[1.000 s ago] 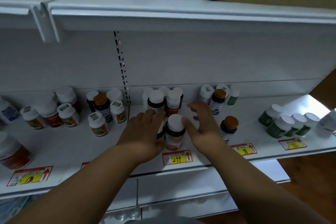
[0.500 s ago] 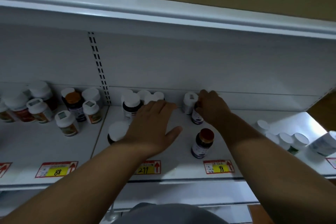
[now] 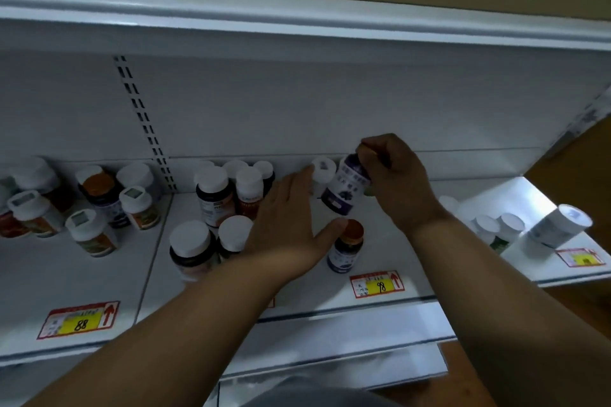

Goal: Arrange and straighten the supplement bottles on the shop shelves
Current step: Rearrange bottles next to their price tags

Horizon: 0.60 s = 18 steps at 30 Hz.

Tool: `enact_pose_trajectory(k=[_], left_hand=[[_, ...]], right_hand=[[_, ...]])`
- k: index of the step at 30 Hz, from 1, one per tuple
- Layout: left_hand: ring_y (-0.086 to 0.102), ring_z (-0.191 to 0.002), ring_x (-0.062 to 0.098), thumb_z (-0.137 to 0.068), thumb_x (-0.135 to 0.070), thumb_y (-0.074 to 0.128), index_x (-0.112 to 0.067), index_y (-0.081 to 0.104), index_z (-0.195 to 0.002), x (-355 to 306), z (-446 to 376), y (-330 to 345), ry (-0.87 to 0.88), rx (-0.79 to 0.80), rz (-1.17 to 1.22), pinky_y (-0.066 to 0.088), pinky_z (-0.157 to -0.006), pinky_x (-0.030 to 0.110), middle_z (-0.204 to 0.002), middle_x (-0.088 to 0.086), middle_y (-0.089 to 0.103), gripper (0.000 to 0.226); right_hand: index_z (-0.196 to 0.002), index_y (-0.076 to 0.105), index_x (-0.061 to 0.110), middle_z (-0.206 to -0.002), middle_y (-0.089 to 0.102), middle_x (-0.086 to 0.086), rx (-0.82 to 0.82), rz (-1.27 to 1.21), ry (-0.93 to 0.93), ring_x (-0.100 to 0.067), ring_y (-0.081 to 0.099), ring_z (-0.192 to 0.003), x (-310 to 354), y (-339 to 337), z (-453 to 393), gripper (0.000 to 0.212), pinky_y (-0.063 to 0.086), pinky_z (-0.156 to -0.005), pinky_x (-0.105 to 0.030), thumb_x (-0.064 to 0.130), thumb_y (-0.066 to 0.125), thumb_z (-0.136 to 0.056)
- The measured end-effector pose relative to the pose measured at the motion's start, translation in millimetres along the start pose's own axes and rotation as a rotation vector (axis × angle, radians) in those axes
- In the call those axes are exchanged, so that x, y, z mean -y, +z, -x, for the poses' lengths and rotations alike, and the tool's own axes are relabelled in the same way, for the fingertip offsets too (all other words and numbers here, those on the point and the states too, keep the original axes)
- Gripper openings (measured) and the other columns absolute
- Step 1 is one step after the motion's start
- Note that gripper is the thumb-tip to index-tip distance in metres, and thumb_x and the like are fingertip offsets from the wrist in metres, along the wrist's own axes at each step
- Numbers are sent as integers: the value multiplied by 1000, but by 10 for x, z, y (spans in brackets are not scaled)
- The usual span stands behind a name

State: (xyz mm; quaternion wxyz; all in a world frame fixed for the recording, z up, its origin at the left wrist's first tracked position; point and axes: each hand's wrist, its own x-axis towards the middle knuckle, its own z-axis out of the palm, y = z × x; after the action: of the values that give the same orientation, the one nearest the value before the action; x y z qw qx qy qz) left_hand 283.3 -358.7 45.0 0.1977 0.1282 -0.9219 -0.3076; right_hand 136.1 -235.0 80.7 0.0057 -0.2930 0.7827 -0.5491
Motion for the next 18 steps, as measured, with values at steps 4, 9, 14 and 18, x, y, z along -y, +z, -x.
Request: enact_pose_trajectory(k=[4, 9, 14, 18], left_hand=[[44, -115, -8, -71, -71, 57, -51, 23, -137, -175, 27, 102, -54, 93, 274, 36, -92, 9, -127, -27, 45, 77], [43, -120, 0, -67, -77, 50, -31, 23, -147, -275, 127, 303, 31, 148, 240, 31, -94, 16, -136, -11, 46, 96], [26, -136, 22, -77, -61, 65, -21, 21, -150, -208, 142, 492, 121, 137, -94, 23, -111, 33, -151, 4, 29, 94], [12, -142, 22, -77, -53, 69, -30, 8, -151, -168, -13, 603, 62, 224, -228, 16, -116, 39, -158, -2, 11, 98]], right_hand=[[-94, 61, 30, -91, 65, 13, -31, -66, 58, -9, 63, -89, 180, -51, 294, 5, 53, -78, -33, 28, 59, -90], [-90, 63, 32, -89, 68, 11, -175, -138, 45, -10, 65, -86, 170, -251, 579, 8, 56, -74, -28, 25, 62, -89], [-92, 62, 31, -88, 67, 17, -152, -81, 36, 2, 64, -85, -67, -502, 695, 12, 52, -69, -12, 19, 65, -88], [-92, 60, 24, -89, 65, 12, -19, 69, 87, 3, 60, -82, -374, -513, 622, 8, 47, -66, -10, 20, 66, -88]])
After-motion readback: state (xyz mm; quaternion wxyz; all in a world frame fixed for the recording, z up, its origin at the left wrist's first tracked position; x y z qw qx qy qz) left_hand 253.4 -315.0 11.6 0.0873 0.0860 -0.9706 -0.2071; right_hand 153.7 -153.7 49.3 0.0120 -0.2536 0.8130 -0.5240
